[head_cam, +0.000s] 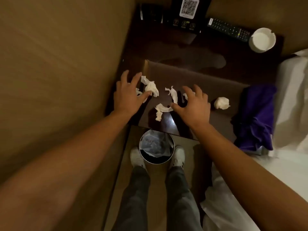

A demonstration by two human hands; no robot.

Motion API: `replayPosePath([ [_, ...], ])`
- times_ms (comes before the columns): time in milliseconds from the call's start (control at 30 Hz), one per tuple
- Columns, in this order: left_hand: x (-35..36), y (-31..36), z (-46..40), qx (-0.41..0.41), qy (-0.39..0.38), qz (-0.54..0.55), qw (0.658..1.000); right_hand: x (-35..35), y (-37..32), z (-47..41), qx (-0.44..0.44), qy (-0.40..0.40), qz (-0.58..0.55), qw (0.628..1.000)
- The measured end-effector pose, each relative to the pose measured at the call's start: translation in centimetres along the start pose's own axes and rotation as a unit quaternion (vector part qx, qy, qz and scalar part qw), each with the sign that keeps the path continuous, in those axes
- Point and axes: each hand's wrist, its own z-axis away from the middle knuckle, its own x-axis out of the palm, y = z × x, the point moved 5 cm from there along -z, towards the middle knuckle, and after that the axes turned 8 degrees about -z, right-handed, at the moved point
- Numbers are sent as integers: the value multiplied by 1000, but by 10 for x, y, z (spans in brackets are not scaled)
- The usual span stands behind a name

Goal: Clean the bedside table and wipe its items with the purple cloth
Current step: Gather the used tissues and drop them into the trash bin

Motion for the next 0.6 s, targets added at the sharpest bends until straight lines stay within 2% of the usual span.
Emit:
replayPosePath([
  [333, 18, 22, -6, 82, -15, -98, 992, 23, -16, -3, -44, -20, 85, 995],
  [600, 20, 21, 0, 99, -14, -26, 995, 26, -16, -3, -52, -16, 70, 996],
])
